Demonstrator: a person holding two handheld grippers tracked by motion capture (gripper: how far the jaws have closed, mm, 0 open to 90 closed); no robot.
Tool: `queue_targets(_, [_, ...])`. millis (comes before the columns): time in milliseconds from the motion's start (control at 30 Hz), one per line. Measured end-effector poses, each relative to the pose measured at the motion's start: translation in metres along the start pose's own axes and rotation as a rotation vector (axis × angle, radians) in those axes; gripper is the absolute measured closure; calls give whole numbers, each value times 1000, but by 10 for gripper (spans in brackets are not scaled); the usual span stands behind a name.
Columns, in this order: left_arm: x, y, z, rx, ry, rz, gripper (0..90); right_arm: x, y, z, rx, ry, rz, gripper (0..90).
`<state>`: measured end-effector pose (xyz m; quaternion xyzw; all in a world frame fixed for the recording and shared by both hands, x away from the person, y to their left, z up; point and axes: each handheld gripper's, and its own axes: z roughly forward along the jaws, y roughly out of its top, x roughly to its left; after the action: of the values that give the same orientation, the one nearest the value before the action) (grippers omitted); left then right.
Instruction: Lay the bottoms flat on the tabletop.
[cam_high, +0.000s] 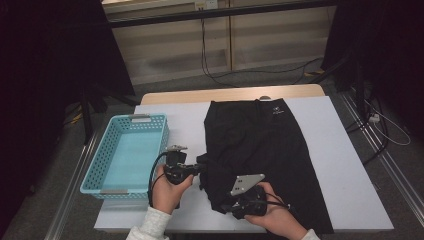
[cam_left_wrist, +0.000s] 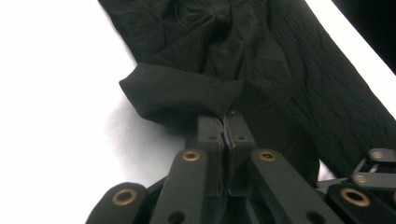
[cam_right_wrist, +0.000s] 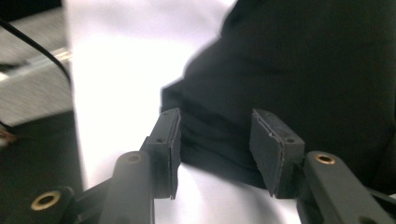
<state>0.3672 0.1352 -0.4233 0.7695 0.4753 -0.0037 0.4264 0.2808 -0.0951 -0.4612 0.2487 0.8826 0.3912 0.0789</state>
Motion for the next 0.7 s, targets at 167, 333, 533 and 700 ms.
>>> queue_targets(167, [-1,2,-4,-5,-10,-5,875,-3,-1,0,4,-19,-16,849])
queue_targets(333, [2,5,-11,-27,-22,-24,873,-23,-4,-24,-57,-2,64,872])
queue_targets(533, [5,7,-12,-49,-16,-23,862,-56,-14,-59,-133,-102,156,877])
queue_targets(700, [7,2,-3,-21,7,-24,849,-75,-33,-57,-69,-173,226,878])
